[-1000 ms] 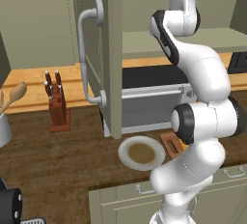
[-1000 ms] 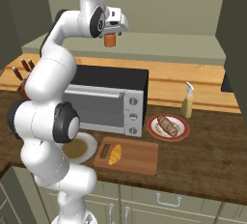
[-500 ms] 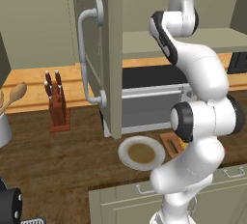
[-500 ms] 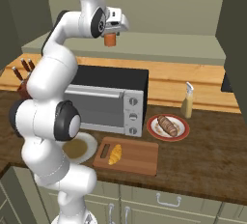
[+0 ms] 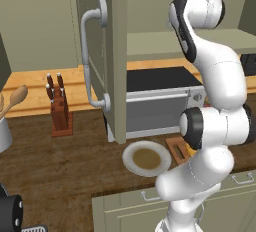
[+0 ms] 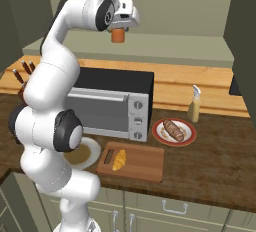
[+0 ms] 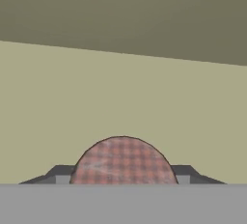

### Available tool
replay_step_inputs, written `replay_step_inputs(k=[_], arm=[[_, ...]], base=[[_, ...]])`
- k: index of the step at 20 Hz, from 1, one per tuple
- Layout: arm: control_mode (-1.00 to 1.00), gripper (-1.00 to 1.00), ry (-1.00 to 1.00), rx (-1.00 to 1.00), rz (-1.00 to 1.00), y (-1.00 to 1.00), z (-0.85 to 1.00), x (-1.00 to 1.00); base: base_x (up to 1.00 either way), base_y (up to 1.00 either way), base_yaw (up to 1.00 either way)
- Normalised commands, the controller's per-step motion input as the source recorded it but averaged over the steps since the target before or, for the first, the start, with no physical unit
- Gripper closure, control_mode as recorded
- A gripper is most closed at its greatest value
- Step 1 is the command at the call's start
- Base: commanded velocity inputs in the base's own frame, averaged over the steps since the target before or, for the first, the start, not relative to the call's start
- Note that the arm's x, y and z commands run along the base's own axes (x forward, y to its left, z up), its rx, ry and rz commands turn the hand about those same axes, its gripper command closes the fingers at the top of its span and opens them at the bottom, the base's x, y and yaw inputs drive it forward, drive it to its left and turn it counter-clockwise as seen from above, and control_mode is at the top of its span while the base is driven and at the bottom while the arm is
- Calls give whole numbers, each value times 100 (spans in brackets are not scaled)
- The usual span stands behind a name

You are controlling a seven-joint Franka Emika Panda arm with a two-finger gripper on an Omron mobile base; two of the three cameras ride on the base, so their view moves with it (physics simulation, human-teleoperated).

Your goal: From the different types of pastries on the counter, select a croissant and place it on the cutting board. Then retrieve a jar of jam from the cabinet and place it alongside the croissant on the cutting board.

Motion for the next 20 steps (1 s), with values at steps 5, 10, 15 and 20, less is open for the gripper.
replay_step_inputs(k=[5,10,15,20], arm=[[-100,100,0,0,2,-26,30,-96],[-100,100,0,0,19,-18,-1,-100],[-100,100,0,-1,37,-12,-20,-100],[-100,100,-2,0,45,-15,-37,-100]], base=[[0,0,0],[0,0,0],[0,0,0],[0,0,0]])
